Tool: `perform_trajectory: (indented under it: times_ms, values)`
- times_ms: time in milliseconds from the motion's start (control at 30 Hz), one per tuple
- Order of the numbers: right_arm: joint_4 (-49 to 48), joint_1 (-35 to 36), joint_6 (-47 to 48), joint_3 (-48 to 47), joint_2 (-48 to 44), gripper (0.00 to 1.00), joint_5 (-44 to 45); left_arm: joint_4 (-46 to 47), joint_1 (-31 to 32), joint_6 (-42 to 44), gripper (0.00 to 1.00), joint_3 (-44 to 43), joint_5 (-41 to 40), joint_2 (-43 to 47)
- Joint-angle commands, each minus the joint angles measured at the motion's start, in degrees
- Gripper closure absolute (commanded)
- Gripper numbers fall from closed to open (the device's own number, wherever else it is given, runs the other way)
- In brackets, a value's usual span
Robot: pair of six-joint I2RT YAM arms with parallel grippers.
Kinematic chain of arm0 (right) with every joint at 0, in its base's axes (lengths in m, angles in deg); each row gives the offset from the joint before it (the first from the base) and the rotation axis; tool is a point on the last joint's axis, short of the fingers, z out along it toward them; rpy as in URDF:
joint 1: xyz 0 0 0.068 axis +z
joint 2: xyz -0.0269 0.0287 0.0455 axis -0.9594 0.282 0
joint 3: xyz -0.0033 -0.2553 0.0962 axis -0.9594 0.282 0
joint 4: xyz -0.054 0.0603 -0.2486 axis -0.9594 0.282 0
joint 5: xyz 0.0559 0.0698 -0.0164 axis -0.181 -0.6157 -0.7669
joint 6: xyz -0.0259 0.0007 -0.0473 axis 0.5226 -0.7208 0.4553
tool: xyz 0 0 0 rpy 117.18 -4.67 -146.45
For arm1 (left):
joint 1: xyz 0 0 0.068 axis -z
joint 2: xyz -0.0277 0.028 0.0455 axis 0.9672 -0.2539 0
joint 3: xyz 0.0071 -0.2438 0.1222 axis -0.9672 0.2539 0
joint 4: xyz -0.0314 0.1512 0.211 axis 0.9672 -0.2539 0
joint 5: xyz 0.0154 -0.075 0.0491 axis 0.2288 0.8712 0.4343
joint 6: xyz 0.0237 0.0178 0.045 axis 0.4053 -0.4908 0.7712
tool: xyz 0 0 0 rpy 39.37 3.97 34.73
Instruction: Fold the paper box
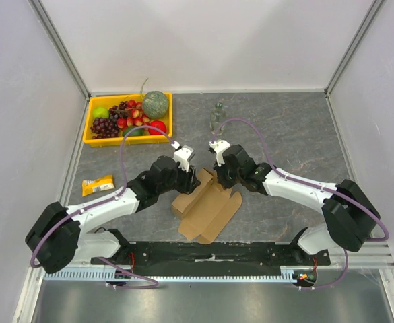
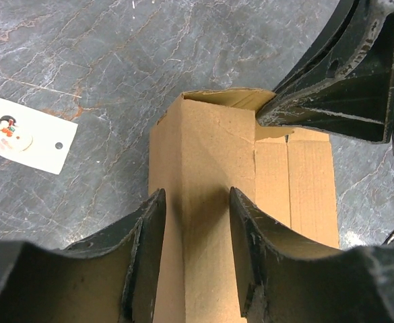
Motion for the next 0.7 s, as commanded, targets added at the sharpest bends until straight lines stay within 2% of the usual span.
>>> perform_trajectory:
  times_ms: [0, 200, 500, 667]
  values:
    - [-1.56, 0.33, -1.57, 0.28, -0.49, 1.0, -1.4, 2.76, -0.13, 1.78, 0.51, 0.91, 1.2, -1.06]
    - [-1.48, 0.33, -2.36, 0.19, 0.56, 0.99, -2.89, 3.03, -0.13, 1.61, 0.52, 1.26, 1.37, -1.67]
    - [-2.61, 0.33, -3.94, 1.25, 1.0, 0.92, -4.92, 3.91, -0.13, 1.43, 0.53, 1.35, 2.6, -3.52]
    - [-2.27, 0.25, -3.33, 2.04, 0.39, 0.8, -4.3, 4.61, -0.13, 1.87, 0.54, 1.0, 4.01, -5.45]
